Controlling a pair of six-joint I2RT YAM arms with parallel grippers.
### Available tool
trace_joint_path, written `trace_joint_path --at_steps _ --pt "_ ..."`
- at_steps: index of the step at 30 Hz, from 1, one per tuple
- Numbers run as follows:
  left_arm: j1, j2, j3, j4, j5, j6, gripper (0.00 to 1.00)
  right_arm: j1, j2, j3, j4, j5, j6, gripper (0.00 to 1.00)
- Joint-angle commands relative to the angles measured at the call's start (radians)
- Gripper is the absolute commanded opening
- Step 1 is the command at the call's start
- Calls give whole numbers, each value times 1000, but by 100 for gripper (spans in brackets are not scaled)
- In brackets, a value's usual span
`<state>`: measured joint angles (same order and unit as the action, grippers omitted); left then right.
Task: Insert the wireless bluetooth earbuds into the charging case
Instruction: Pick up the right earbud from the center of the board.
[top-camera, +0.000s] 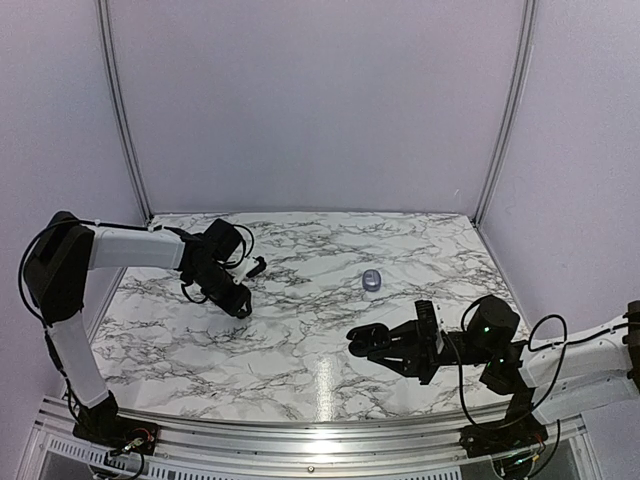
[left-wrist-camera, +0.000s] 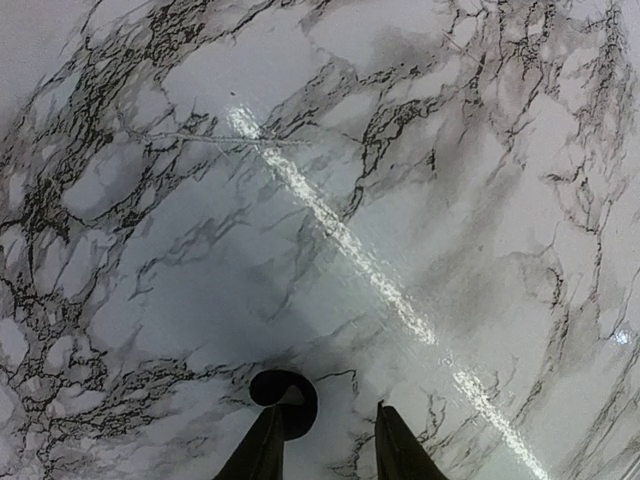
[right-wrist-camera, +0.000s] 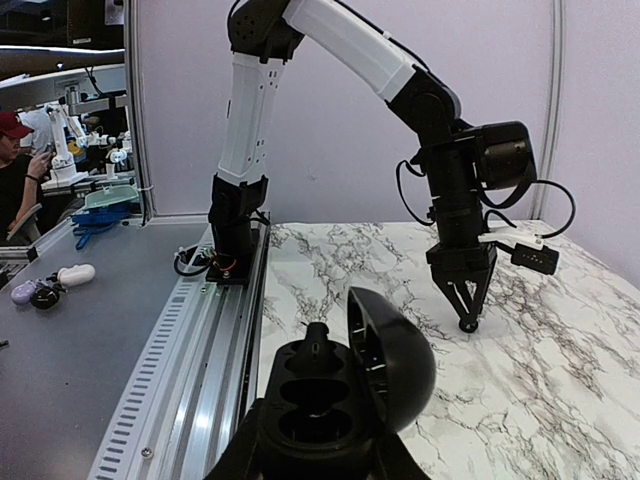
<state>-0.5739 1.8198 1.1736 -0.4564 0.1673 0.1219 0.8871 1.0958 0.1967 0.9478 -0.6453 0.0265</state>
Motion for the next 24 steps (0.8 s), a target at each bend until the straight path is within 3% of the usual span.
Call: trace_joint_path --at_steps 1,24 --pt "3 31 23 -24 18 19 33 -6 5 14 -6 8 3 0" --pt "20 47 15 -41 -80 28 31 -7 13 17 -5 17 8 0"
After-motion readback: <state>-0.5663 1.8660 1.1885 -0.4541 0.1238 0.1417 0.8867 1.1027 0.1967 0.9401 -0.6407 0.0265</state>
